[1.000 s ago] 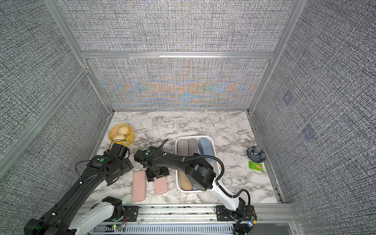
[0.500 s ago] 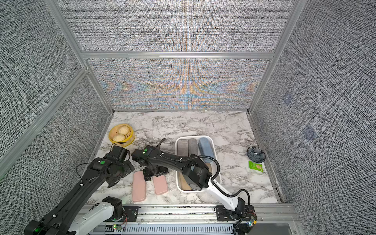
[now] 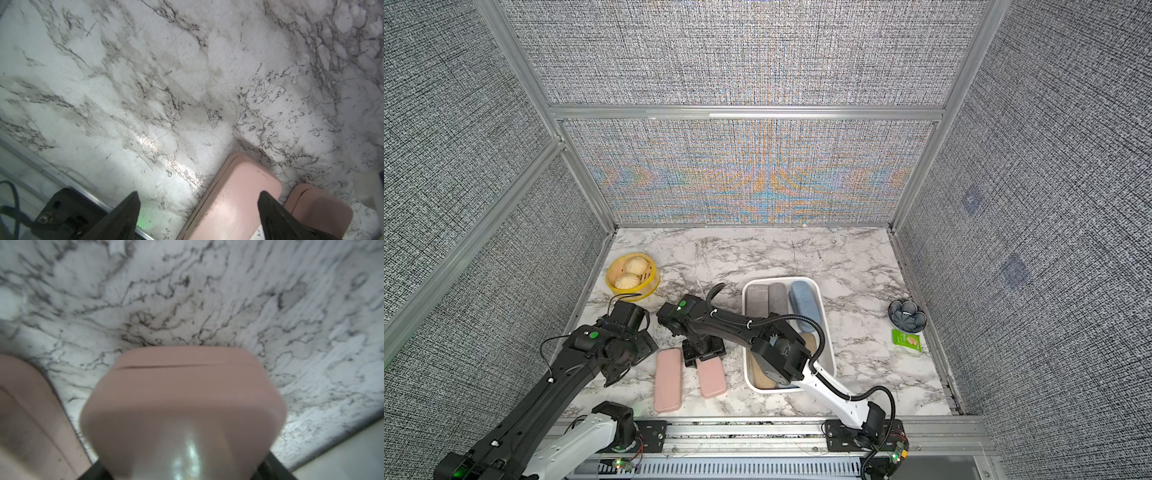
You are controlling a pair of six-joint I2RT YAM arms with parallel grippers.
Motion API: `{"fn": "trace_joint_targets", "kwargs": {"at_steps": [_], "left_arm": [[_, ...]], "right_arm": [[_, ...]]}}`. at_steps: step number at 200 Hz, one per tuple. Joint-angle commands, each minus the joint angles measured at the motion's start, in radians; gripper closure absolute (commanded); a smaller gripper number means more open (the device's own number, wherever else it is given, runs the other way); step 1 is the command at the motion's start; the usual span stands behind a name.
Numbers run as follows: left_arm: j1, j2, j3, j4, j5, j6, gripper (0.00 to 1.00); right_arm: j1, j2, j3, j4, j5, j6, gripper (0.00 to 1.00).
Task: Put the glasses cases into the storage boxes
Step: Pick up the glasses case at the center of the board.
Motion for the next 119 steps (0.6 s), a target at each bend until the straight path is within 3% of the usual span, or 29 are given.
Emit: {"fn": "trace_joint_targets", "kwargs": {"at_steps": [1,42,119], "left_arm": [[0.001,-0.009,-0.003,0.028,0.018,0.003,0.13],[0.001,-0.004,0.011,0.033,0.041,0.025,0.14],[0.001,0.027,0.028,0.099,0.207,0.106,0.19]], "right_arm": [[0.001,-0.035,-0.011,-0.026,0.042,0.016,0.36],[0.004,-0.137,-0.029,0.008,0.102,0.005,0.39],[0.002,-0.427,-0.167,0.045,0.169,0.016,0.43]]}}
